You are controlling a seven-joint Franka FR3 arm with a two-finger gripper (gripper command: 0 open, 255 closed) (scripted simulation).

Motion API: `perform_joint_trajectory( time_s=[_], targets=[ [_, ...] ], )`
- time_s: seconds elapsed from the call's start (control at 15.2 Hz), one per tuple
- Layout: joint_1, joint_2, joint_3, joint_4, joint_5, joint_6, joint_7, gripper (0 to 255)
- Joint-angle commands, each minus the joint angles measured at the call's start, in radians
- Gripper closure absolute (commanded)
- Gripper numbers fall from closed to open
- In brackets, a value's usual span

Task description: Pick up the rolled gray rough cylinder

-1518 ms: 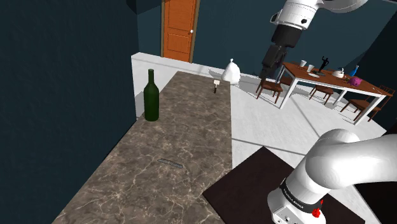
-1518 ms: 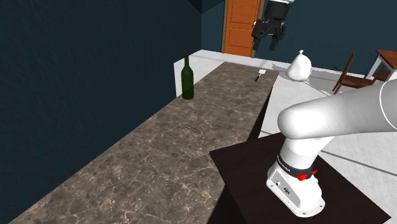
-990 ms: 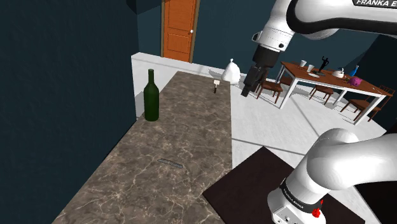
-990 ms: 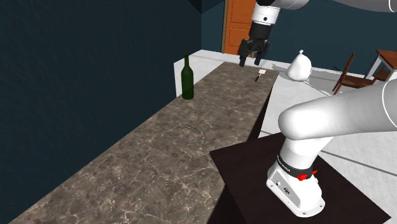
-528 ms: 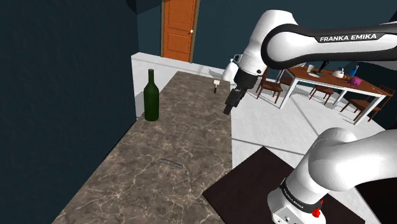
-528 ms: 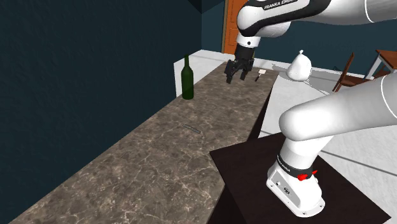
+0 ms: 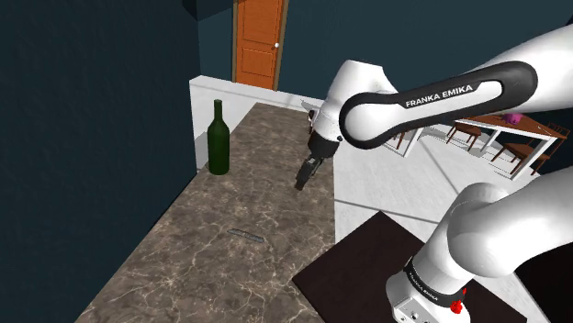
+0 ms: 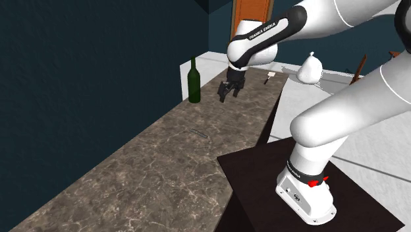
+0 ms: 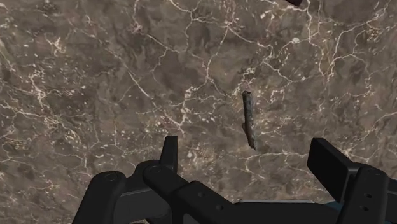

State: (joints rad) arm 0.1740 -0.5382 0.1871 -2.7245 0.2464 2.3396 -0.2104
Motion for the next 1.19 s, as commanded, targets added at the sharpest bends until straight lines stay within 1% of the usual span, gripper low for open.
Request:
perform_joint_trajectory(
  time_s=[0.0,0.2,0.33,0.53,0.66,0.79,0.86,0.92,0.99,1.12],
  targets=[
    [0.011,0.080,0.022,-0.004,0.007,0.102,-0.005,0],
    [0.023,0.204,0.059,0.001,0.006,0.242,-0.003,0],
    [0.025,0.292,0.085,0.013,-0.007,0.333,0.006,0],
    [0.015,0.432,0.124,0.042,-0.063,0.463,0.043,0],
    [0.004,0.528,0.144,0.070,-0.148,0.542,0.102,0],
    [0.011,0.625,0.134,0.105,-0.285,0.610,0.201,0],
    [0.031,0.672,0.109,0.126,-0.366,0.640,0.260,0],
    [0.063,0.719,0.072,0.150,-0.444,0.666,0.319,0],
    [0.106,0.763,0.028,0.176,-0.509,0.691,0.369,0],
    [0.205,0.849,-0.068,0.231,-0.592,0.736,0.437,0]
  ],
)
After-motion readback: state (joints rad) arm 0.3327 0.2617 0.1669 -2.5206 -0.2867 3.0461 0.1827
